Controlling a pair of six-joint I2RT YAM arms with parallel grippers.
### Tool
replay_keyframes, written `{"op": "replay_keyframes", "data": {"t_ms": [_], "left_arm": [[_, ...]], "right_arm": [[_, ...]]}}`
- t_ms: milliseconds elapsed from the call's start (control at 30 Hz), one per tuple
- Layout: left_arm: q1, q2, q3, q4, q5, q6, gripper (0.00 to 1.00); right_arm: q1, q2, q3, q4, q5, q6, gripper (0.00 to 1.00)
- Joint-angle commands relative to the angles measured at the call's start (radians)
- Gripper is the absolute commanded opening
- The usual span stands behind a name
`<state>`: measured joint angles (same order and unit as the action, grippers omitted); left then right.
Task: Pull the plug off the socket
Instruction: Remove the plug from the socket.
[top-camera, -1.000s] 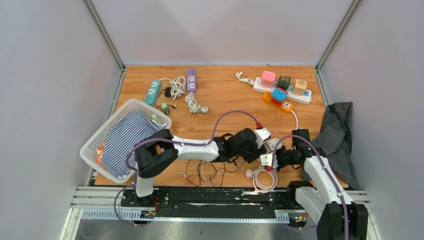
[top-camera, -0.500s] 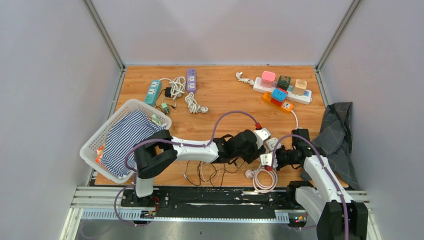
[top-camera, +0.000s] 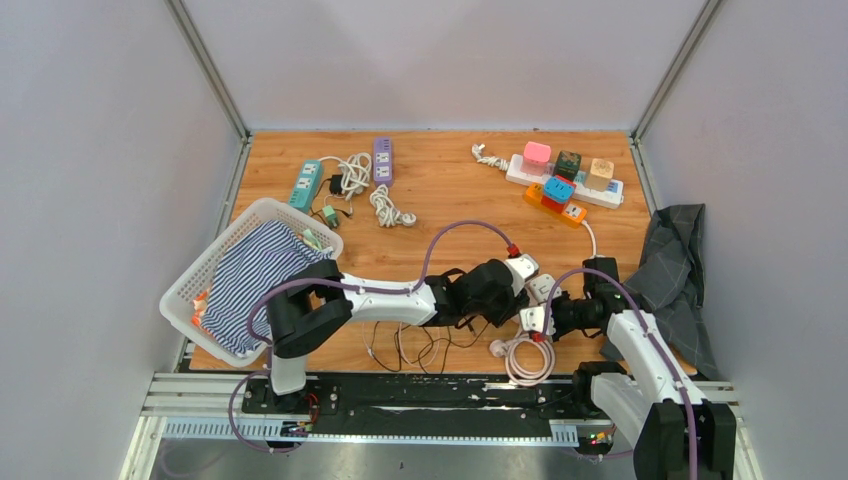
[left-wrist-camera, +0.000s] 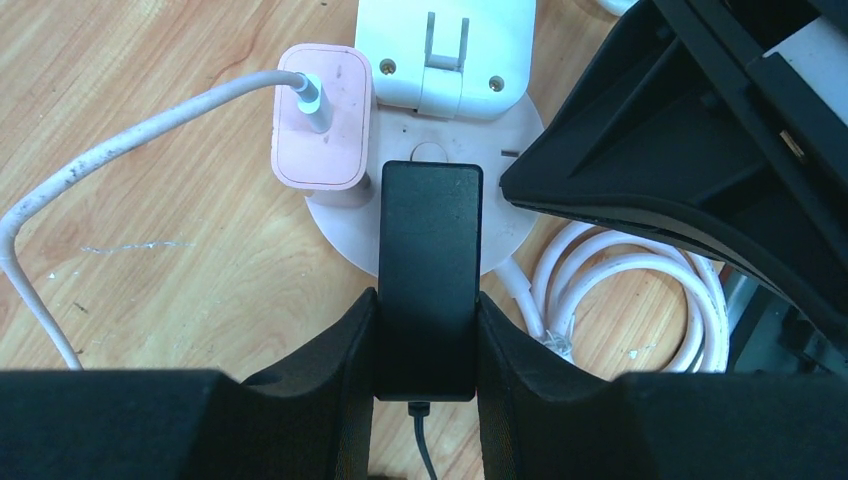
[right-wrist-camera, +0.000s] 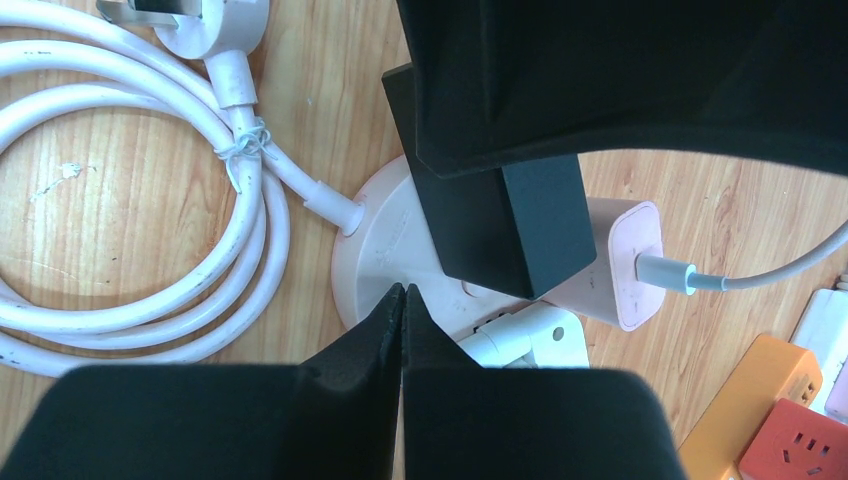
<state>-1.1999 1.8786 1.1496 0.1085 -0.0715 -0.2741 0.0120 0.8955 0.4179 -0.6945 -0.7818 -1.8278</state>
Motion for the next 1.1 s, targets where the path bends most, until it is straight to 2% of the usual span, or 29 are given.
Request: {"op": "replay_keyframes", "data": {"t_ms": [0, 67, 200, 267, 400, 467, 533, 633, 700, 800, 933, 1000, 1067], "left_arm": [[-0.025, -0.015, 0.024, -0.028, -0.045, 0.007, 0.0], [-0.056, -0.025, 0.014, -0.035, -0.168, 0.096, 0.0], [-0.066, -0.027, -0.005, -0.034, -0.242, 0.112, 0.0], [-0.063, -0.026, -0.005, -0.033, -0.224, 0.081, 0.0], [-0.033, -0.016, 0.024, -0.032, -0.046, -0.031, 0.0], [-0.029, -0.012, 0.038, -0.033, -0.002, -0.055, 0.0], [-0.032, -0.019, 0.04, -0.036, -0.013, -0.041, 0.0], [-0.059, -0.04, 0.02, -0.036, -0.143, 0.044, 0.0], [-0.062, -0.046, 0.008, -0.037, -0.174, 0.06, 0.0], [-0.061, -0.042, 0.004, -0.034, -0.137, 0.033, 0.0], [-0.034, -0.027, 0.032, -0.033, 0.02, -0.066, 0.0], [-0.037, -0.029, 0.039, -0.035, 0.017, -0.061, 0.0], [-0.05, -0.045, 0.027, -0.035, -0.068, -0.029, 0.0]], "right_arm": [[0.014, 0.017, -0.031, -0.07, 0.039, 0.019, 0.02], [0.016, 0.017, -0.032, -0.07, 0.039, 0.019, 0.02], [0.015, 0.019, -0.031, -0.069, 0.042, 0.02, 0.02], [0.015, 0.019, -0.032, -0.069, 0.044, 0.019, 0.02], [0.015, 0.02, -0.033, -0.069, 0.047, 0.019, 0.02], [0.015, 0.019, -0.032, -0.069, 0.048, 0.021, 0.02], [0.015, 0.02, -0.032, -0.069, 0.049, 0.024, 0.02], [0.014, 0.022, -0.032, -0.068, 0.047, 0.024, 0.02], [0.015, 0.023, -0.033, -0.066, 0.047, 0.024, 0.02], [0.014, 0.027, -0.032, -0.066, 0.048, 0.025, 0.02], [0.014, 0.029, -0.033, -0.067, 0.049, 0.026, 0.02], [0.015, 0.029, -0.033, -0.068, 0.049, 0.025, 0.02], [0.015, 0.031, -0.032, -0.068, 0.048, 0.026, 0.02]]}}
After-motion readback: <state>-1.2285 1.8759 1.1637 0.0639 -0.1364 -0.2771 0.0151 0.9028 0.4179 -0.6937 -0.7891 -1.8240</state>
